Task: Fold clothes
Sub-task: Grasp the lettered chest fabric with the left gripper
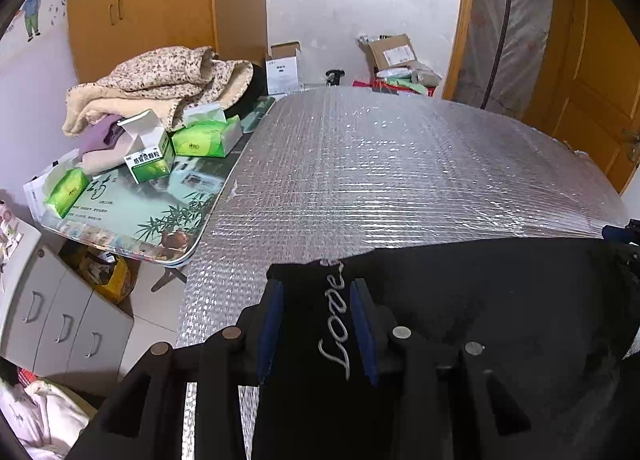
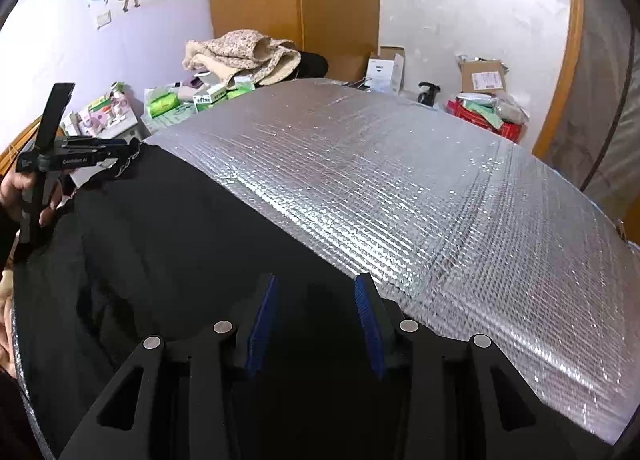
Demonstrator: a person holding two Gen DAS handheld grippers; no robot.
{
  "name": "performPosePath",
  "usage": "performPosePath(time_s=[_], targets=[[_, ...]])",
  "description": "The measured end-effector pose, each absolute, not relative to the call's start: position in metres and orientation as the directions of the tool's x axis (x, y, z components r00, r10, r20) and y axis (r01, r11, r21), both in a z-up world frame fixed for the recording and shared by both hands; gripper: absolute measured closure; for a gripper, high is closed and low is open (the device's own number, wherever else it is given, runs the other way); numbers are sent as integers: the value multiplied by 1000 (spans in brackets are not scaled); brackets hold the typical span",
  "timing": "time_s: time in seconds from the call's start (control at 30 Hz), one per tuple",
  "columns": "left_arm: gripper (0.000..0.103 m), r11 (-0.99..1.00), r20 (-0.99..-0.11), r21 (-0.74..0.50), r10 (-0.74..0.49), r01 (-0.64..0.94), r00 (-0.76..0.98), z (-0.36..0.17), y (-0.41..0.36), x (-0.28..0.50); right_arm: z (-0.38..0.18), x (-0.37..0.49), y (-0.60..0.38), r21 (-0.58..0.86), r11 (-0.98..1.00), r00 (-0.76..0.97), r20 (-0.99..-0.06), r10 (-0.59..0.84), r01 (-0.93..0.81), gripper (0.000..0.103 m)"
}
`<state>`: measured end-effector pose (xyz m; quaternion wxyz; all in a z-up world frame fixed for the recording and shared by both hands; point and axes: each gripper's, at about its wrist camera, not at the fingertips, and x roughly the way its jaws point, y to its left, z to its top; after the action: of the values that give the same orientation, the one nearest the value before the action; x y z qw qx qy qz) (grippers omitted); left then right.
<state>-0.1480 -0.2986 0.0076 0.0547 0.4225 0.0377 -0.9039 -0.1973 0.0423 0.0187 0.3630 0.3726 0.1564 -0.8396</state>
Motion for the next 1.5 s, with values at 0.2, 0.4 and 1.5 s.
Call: performPosePath(time_s=[0.2, 0.4, 1.5], targets=[[66, -990, -786, 0, -88, 143, -612, 3, -303, -163, 10, -213, 36, 6, -661, -428, -757, -493, 750, 61], [63, -987, -804, 8, -101, 159, -587, -2, -308, -175, -4, -222, 30, 1, -632, -388, -788, -478, 775, 61], [96, -990, -623, -14, -100, 139, -776, 83, -303, -93, 83, -158, 40, -79, -652, -519, -680, -518, 754, 99]])
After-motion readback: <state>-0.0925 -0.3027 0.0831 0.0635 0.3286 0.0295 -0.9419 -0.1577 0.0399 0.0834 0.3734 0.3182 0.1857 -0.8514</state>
